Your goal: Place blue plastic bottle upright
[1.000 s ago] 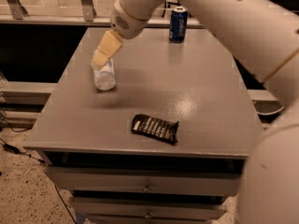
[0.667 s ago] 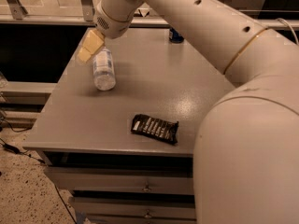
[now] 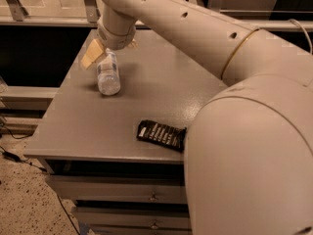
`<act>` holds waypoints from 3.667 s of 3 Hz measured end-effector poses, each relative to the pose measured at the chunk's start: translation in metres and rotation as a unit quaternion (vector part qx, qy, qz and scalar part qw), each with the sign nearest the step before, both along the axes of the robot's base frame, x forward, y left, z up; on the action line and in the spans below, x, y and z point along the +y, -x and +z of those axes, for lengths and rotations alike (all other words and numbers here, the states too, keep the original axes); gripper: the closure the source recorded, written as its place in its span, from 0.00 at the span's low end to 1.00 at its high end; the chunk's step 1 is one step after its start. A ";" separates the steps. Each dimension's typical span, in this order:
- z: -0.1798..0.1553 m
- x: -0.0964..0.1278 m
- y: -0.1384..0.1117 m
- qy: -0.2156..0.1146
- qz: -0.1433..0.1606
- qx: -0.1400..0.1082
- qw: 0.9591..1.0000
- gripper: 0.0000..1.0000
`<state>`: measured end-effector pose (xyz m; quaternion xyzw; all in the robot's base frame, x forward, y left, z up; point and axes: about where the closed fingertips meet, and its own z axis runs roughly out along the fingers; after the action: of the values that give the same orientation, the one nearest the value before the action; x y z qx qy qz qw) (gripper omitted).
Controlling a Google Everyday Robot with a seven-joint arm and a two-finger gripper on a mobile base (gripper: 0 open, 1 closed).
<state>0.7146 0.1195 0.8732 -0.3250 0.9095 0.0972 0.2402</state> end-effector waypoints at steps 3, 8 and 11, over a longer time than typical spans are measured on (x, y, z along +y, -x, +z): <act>-0.022 0.006 -0.016 0.066 -0.105 0.018 0.992 0.00; -0.039 0.008 -0.026 0.133 -0.179 0.075 0.972 0.23; -0.008 0.000 -0.034 0.133 -0.188 0.033 0.973 0.93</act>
Offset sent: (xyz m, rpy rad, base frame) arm 0.0186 0.0068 -0.0200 -0.1562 0.0316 -0.2604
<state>0.7481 0.1190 0.8652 -0.1739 0.9665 -0.0607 0.1789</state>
